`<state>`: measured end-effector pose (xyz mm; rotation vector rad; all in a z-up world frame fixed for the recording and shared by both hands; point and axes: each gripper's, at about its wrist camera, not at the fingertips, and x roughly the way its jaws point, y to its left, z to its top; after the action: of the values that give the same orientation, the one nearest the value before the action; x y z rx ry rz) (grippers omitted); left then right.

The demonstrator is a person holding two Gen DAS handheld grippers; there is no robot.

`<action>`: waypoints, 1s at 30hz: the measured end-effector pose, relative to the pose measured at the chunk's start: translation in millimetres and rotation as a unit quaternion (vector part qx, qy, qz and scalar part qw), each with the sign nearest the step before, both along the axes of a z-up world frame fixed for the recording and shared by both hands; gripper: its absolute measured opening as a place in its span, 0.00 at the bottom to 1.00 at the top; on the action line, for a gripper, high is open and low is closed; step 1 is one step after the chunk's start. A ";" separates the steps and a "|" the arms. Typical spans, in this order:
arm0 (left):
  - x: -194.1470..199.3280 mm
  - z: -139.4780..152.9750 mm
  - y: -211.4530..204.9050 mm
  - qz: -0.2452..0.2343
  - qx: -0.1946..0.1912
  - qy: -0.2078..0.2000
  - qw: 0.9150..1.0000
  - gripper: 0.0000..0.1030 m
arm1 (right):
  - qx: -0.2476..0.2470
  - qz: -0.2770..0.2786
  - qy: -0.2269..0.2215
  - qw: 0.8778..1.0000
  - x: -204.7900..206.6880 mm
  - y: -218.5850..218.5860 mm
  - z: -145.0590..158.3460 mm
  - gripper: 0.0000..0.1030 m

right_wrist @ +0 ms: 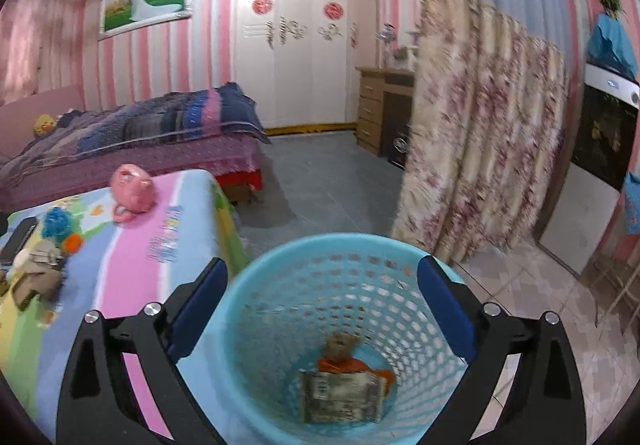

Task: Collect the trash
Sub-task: 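Move both tools back over the table toward the brown items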

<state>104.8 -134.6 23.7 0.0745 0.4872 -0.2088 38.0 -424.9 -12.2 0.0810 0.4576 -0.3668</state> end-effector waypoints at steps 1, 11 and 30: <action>0.5 1.2 11.5 0.010 -0.003 0.001 1.000 0.95 | -0.001 0.007 -0.001 1.000 2.2 7.2 2.2 0.92; -1.0 0.2 107.0 0.081 -0.004 0.001 0.997 0.95 | -0.015 0.093 -0.003 0.996 32.3 103.1 24.7 0.92; 11.7 -29.8 210.0 0.155 -0.019 0.031 0.987 0.95 | -0.039 0.190 0.033 0.980 73.4 231.6 0.8 0.92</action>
<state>116.5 75.4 -6.1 -0.0449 0.5491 0.0857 111.4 -193.3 -11.4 -0.0956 0.5120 -0.0109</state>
